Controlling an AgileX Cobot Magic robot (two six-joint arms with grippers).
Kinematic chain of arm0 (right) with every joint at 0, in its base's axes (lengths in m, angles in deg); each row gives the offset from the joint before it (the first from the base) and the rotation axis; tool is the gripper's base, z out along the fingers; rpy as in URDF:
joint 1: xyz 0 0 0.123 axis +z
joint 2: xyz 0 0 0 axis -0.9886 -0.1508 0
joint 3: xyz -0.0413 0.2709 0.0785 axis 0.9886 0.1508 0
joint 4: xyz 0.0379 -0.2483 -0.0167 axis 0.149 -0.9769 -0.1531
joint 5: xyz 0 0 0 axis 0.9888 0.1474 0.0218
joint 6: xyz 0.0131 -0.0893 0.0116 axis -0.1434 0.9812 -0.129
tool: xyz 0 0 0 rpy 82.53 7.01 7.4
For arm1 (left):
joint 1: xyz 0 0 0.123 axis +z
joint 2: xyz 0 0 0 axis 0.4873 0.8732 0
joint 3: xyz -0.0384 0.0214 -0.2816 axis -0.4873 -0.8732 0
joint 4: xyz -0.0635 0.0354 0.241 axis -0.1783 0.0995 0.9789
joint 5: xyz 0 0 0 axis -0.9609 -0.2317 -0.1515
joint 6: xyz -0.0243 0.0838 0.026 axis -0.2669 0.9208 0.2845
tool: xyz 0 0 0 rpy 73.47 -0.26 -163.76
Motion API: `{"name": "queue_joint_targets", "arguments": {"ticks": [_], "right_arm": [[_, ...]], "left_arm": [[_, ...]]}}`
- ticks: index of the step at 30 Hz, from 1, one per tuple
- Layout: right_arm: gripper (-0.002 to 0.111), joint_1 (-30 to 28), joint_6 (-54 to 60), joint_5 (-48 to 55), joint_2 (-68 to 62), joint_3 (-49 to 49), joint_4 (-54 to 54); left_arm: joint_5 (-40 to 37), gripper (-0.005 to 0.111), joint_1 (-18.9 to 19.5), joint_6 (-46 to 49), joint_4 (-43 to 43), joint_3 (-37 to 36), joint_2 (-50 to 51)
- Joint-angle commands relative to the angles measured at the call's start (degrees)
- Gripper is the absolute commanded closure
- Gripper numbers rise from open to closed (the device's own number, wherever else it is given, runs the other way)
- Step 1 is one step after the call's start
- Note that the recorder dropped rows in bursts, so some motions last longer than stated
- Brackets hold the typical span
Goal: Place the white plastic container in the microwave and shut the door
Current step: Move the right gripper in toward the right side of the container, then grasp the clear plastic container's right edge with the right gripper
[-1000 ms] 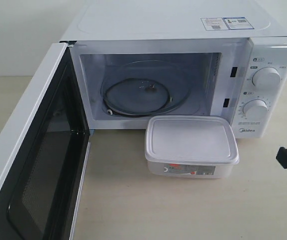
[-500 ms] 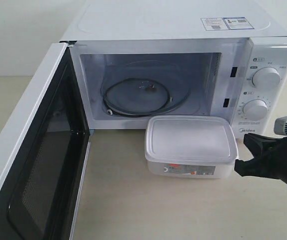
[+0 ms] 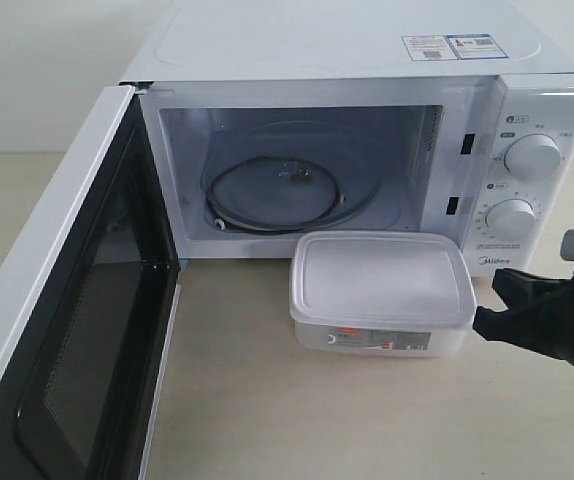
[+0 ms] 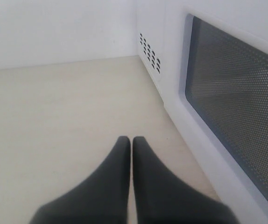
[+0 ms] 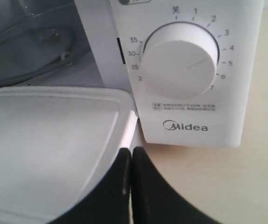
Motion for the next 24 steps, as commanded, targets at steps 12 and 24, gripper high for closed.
{"name": "queue_joint_targets", "arguments": {"ticks": [12, 24], "right_arm": [[0.109, -0.14, -14.26, 19.71, 0.03, -6.58, -6.07], [0.109, -0.07, -27.29, 18.56, 0.03, -10.67, -39.57]], "left_arm": [[0.82, 0.103, 0.19, 0.28, -0.19, -0.16, -0.20], [0.82, 0.103, 0.19, 0.28, -0.19, -0.16, -0.20]]}}
